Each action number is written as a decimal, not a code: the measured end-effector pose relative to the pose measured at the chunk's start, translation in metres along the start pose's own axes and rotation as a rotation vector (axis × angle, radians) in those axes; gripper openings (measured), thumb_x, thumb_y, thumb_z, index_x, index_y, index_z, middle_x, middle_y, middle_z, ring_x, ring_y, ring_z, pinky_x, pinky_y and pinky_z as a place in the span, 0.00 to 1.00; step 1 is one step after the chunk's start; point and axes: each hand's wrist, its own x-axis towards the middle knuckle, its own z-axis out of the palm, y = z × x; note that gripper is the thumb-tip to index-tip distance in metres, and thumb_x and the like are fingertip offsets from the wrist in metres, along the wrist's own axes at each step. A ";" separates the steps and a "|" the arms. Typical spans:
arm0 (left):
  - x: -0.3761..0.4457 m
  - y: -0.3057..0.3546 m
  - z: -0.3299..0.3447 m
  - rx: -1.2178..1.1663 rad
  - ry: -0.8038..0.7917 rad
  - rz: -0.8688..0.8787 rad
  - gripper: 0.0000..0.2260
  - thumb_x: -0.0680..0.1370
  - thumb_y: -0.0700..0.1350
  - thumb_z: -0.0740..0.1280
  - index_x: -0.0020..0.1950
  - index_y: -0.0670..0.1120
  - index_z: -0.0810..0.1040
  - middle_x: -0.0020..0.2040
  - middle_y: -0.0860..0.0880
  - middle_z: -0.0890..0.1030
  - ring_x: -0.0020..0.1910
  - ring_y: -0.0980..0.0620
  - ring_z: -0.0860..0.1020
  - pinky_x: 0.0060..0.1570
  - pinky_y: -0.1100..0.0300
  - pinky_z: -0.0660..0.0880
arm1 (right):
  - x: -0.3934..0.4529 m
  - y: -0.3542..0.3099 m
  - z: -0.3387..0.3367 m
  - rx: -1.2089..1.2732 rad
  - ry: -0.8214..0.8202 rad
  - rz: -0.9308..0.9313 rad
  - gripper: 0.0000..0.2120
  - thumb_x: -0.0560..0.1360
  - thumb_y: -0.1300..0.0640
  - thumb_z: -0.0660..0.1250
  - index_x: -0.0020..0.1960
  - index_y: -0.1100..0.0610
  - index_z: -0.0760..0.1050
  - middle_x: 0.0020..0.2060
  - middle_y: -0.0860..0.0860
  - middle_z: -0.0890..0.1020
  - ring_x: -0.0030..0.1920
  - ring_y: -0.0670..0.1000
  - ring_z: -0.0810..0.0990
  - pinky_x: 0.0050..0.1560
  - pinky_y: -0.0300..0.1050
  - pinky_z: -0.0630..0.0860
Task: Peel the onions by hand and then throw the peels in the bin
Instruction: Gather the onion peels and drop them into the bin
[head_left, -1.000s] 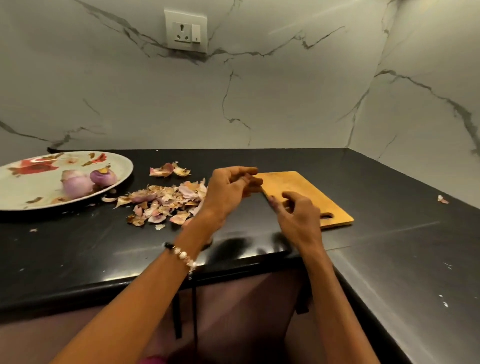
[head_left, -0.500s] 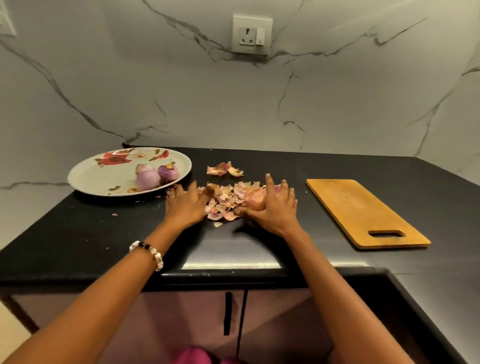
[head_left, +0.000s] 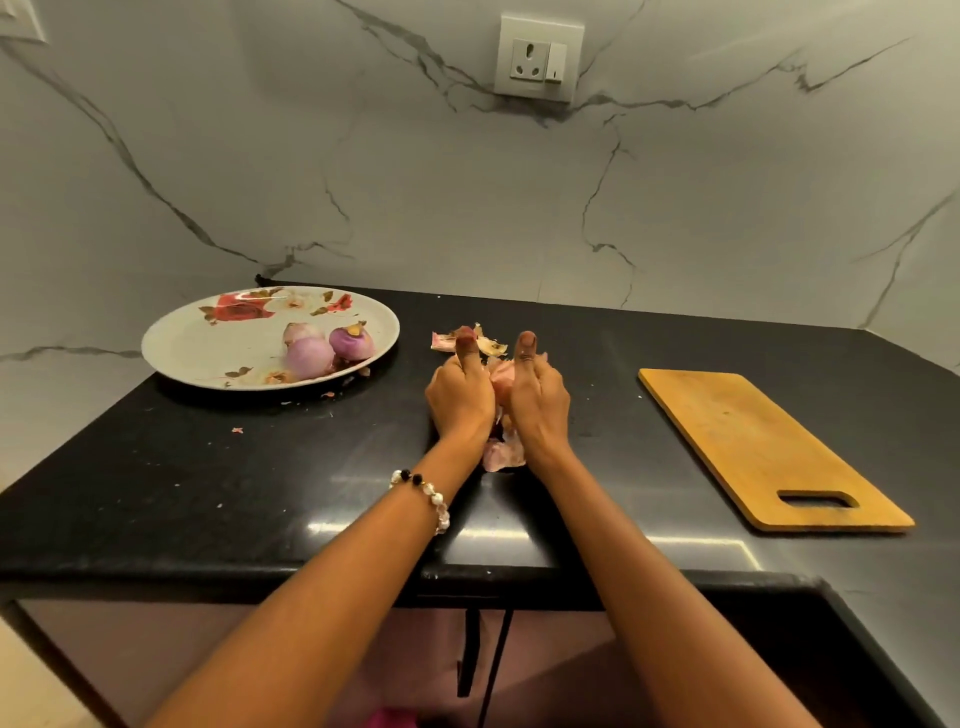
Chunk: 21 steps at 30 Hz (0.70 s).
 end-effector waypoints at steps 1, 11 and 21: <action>0.001 0.000 0.001 -0.070 0.000 -0.025 0.29 0.81 0.61 0.48 0.49 0.42 0.81 0.52 0.40 0.82 0.54 0.42 0.78 0.56 0.50 0.74 | -0.001 -0.002 0.004 0.026 -0.008 0.005 0.33 0.71 0.22 0.46 0.30 0.47 0.73 0.43 0.51 0.76 0.53 0.51 0.67 0.63 0.62 0.72; 0.006 0.002 -0.001 -0.720 -0.095 -0.267 0.14 0.80 0.50 0.62 0.51 0.43 0.83 0.45 0.43 0.85 0.44 0.46 0.84 0.49 0.50 0.80 | -0.015 -0.026 0.021 0.536 0.023 0.131 0.11 0.79 0.54 0.65 0.48 0.60 0.83 0.45 0.58 0.85 0.49 0.57 0.84 0.49 0.48 0.82; 0.002 0.016 -0.047 -0.841 -0.061 -0.134 0.11 0.77 0.49 0.65 0.53 0.44 0.82 0.48 0.44 0.84 0.48 0.46 0.83 0.49 0.52 0.80 | -0.036 -0.054 0.046 0.804 0.023 0.137 0.11 0.78 0.56 0.67 0.57 0.60 0.81 0.56 0.60 0.82 0.57 0.59 0.82 0.58 0.56 0.79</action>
